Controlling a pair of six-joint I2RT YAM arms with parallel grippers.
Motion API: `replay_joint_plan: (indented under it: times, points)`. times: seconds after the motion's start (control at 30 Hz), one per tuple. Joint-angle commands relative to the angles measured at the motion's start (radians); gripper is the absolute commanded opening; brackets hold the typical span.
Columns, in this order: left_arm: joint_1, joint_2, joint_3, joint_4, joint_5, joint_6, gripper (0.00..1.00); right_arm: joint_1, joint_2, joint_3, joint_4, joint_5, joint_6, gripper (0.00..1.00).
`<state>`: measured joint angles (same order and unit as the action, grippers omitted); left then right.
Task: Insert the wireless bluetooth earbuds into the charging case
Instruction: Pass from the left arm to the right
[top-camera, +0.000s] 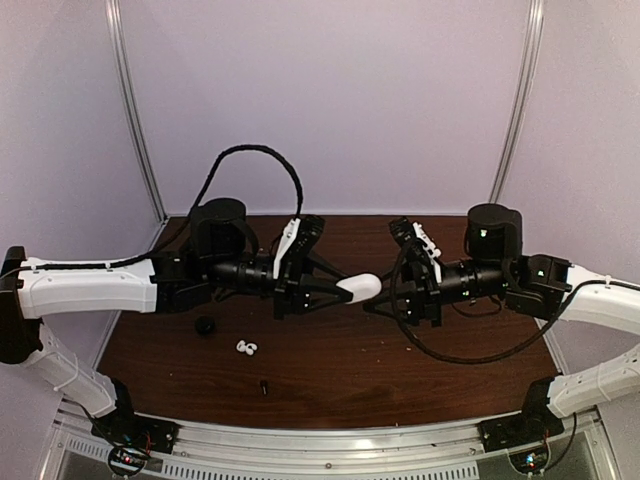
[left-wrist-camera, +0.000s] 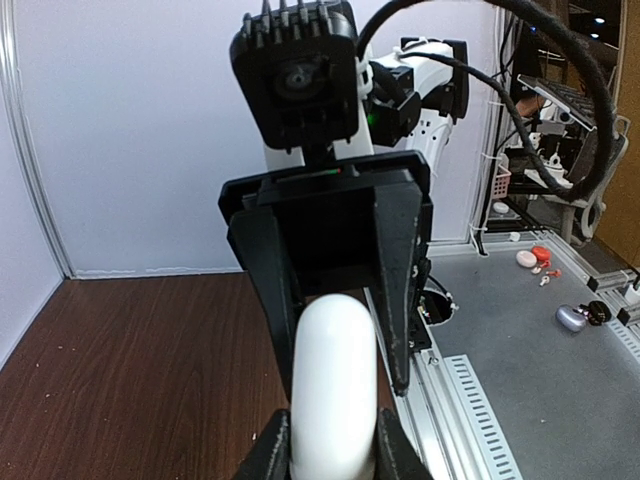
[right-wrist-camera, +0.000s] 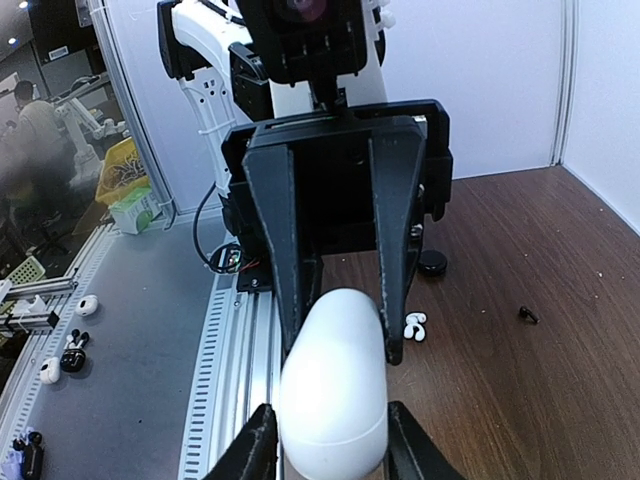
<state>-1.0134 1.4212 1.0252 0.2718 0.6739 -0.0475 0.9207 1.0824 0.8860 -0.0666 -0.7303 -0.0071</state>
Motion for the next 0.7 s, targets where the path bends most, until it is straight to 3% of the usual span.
replay_joint_plan:
  times: [0.0, 0.37, 0.67]
  points:
    - [0.006, 0.005, 0.029, 0.061, 0.007, -0.008, 0.0, 0.009, 0.003, 0.024, 0.056, 0.012, 0.038, 0.35]
    - [0.006, 0.008, 0.024, 0.068, 0.001, -0.014, 0.0, 0.009, 0.011, 0.021, 0.064, 0.012, 0.059, 0.25]
    - [0.006, 0.016, 0.025, 0.066, 0.001, -0.016, 0.0, 0.009, 0.017, 0.024, 0.09, -0.005, 0.061, 0.29]
